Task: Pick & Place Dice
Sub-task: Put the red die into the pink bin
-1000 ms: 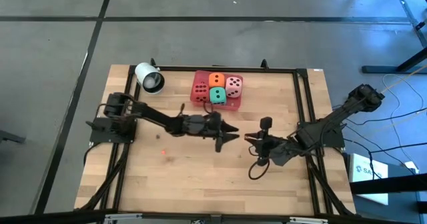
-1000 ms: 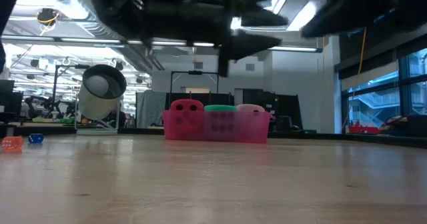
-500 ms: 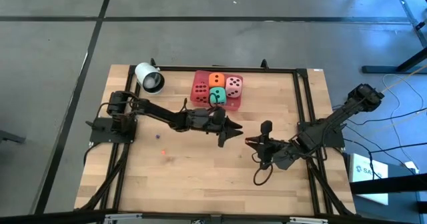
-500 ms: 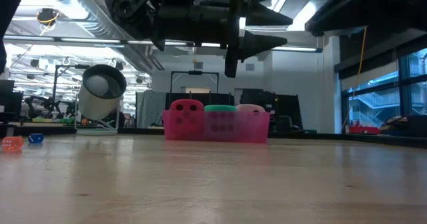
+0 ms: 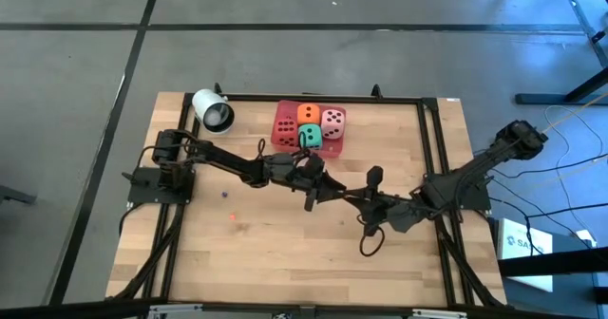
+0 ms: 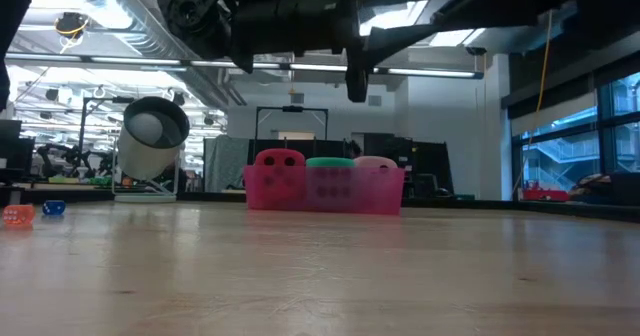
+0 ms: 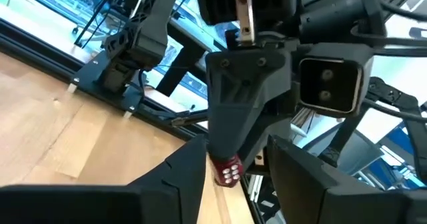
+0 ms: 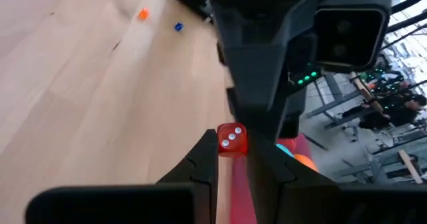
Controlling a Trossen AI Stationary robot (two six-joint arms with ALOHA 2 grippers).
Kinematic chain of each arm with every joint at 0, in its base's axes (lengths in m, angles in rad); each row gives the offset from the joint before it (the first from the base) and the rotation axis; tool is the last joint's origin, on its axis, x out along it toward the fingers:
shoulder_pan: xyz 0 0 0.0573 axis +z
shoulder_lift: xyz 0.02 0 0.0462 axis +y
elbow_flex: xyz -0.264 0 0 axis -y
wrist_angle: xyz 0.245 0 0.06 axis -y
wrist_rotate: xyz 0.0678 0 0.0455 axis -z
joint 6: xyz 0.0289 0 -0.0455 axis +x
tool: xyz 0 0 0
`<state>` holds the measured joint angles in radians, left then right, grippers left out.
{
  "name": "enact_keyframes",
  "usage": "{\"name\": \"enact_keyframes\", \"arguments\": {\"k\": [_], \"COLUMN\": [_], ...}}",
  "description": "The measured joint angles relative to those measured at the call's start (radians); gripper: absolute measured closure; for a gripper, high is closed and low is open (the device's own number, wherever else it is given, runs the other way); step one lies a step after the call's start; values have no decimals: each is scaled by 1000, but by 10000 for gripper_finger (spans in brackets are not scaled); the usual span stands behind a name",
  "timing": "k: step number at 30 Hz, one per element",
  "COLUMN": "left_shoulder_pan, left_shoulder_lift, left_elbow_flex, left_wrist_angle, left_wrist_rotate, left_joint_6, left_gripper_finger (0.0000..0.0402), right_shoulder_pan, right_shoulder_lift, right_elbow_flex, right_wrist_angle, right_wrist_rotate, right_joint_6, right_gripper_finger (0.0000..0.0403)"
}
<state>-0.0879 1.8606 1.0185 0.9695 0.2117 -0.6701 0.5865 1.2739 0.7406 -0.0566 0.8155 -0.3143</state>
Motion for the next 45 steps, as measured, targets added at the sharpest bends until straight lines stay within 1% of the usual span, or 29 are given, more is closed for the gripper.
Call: {"name": "enact_keyframes", "arguments": {"k": [6,13,20,25,33,38,41,45], "left_shoulder_pan": [0,1,1,1,0,1,1,3], "left_shoulder_lift": [0,0,0,0,0,0,0,0], "left_elbow_flex": [0,0,0,0,-2,-2,-2,-2], "left_wrist_angle": [-1,-2,-3,-3,-3,-3,-3,-3], "left_wrist_rotate": [3,9,-7,-22,-54,-57,-61,-63], "left_joint_6": [-15,-13,-15,-16,-22,-22,-9,14], "left_gripper_finger": [246,248,259,280,335,347,348,349], "right_shoulder_pan": [-42,-78,-83,-83,-82,-82,-82,-82], "right_shoulder_lift": [0,0,0,0,-1,-1,-1,-1], "right_elbow_flex": [0,0,0,0,0,0,0,0], "right_wrist_angle": [76,80,80,80,80,80,80,87], "right_wrist_rotate": [-19,-54,-67,-64,-72,-75,-75,-73], "right_joint_6": [-68,-79,-87,-88,-102,-109,-102,-87], "right_gripper_finger": [352,352,352,352,350,348,339,308]}}
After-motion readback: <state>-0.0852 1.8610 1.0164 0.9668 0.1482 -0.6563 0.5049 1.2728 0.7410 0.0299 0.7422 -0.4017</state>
